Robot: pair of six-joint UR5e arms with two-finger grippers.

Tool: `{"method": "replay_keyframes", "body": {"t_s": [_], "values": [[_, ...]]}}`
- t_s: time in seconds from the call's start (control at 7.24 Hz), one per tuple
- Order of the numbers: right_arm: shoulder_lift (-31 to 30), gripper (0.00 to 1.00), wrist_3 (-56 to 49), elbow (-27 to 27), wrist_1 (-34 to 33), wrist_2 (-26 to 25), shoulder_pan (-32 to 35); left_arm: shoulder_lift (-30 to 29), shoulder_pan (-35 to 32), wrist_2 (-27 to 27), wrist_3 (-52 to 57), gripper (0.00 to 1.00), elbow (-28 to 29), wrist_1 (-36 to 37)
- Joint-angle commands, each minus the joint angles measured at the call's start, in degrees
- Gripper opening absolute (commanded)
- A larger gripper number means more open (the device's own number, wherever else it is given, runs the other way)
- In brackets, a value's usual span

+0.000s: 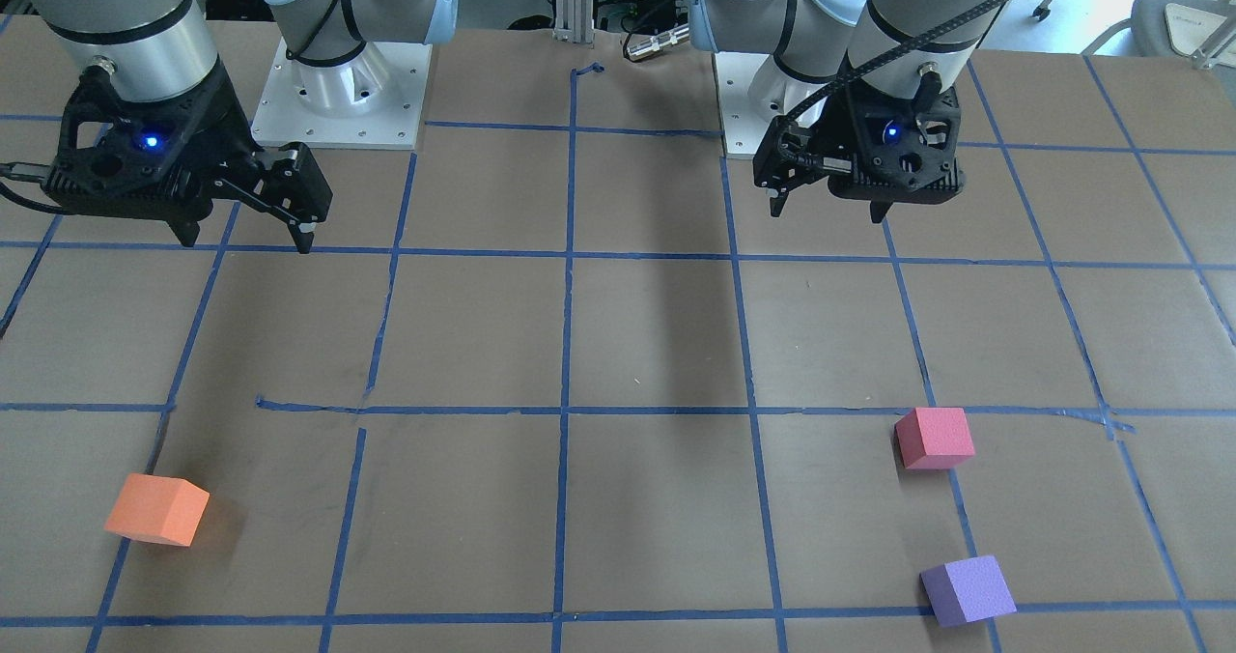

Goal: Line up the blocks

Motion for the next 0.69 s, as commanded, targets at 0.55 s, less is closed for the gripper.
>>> {"method": "replay_keyframes", "body": {"t_s": [0.55], "values": [[2.9, 1.0, -0.8, -0.8, -0.9, 0.3, -1.3, -0.1, 0.0, 0.0, -0.1, 1.0, 0.0, 0.0]]}}
